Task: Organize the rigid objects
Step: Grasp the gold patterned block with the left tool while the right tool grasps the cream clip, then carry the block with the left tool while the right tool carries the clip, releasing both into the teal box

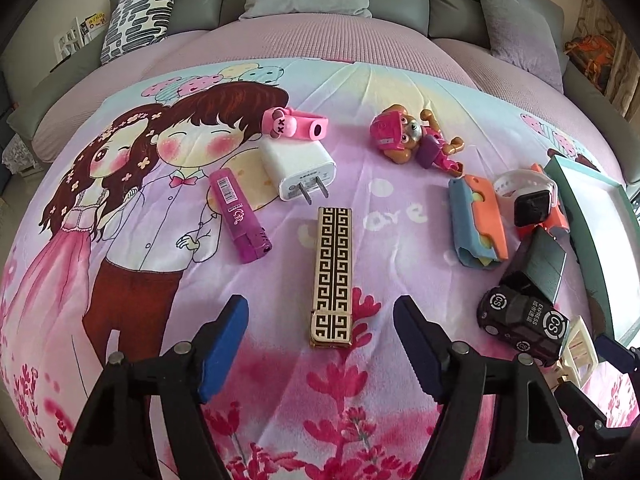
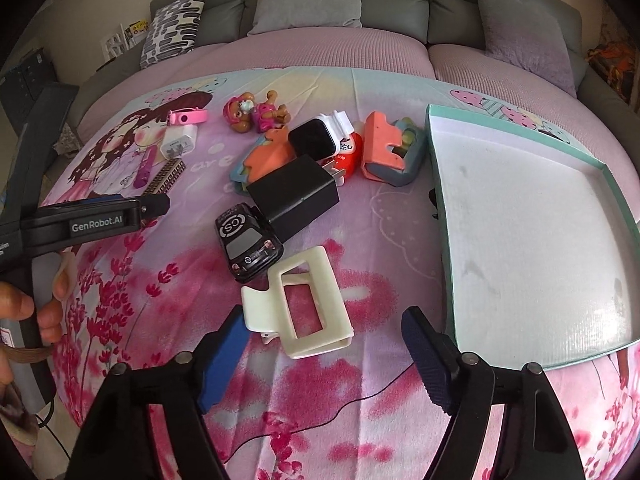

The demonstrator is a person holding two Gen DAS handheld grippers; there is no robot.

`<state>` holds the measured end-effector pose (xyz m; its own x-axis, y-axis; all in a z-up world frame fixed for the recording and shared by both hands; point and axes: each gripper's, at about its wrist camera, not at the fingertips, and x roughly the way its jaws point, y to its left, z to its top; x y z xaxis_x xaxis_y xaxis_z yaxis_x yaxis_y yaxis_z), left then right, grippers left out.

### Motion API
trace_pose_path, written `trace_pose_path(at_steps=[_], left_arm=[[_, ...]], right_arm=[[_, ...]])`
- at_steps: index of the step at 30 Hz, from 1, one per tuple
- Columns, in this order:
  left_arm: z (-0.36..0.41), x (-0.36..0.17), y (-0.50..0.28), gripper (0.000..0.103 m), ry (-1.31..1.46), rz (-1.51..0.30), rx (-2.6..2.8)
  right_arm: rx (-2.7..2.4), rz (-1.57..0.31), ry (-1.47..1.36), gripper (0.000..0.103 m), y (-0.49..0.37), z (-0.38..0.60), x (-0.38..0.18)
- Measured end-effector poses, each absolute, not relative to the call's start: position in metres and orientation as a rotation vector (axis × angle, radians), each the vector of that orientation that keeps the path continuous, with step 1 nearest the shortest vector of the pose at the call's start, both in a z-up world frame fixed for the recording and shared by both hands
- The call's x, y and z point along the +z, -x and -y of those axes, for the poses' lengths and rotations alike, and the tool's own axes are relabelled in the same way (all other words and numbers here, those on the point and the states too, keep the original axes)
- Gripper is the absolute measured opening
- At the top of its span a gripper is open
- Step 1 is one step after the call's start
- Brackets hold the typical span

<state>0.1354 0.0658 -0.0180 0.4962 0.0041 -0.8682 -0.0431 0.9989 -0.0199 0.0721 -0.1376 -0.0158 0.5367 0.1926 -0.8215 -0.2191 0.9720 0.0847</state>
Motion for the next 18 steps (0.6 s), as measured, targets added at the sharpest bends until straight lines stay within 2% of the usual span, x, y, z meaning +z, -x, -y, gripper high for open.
trace_pose_path(at_steps=[2,7,10,12,13,18], left_arm=[[-0.066,-0.021,-0.14,0.063,0.047,-1.057,0.021],[-0.063,-0.024,-0.146,0.056,0.042,-1.054,0.014],[-0.064,-0.023,-0.149,0.042,0.047,-1.052,0.009],[-0.064,-0.023,-0.149,0.025,0.049,-1.053,0.001],[-0.064,-0.022,-0.149,0.021,0.051,-1.052,-0.003],[-0.065,-0.015,-0.143,0.021,0.068,-1.03,-0.005]], right_arm=[[0.249,-0.978,0.027,0.074,-0.074,0.138,-0.017],[0.255,-0.982,0.018,0.063,-0.078,0.138,-0.02],[0.254,-0.984,0.012,0.05,-0.078,0.137,-0.021],[0.253,-0.984,0.01,0.05,-0.078,0.137,-0.021],[0.253,-0.983,0.009,0.05,-0.077,0.138,-0.021],[0.254,-0.956,-0.01,0.049,-0.072,0.142,-0.012]])
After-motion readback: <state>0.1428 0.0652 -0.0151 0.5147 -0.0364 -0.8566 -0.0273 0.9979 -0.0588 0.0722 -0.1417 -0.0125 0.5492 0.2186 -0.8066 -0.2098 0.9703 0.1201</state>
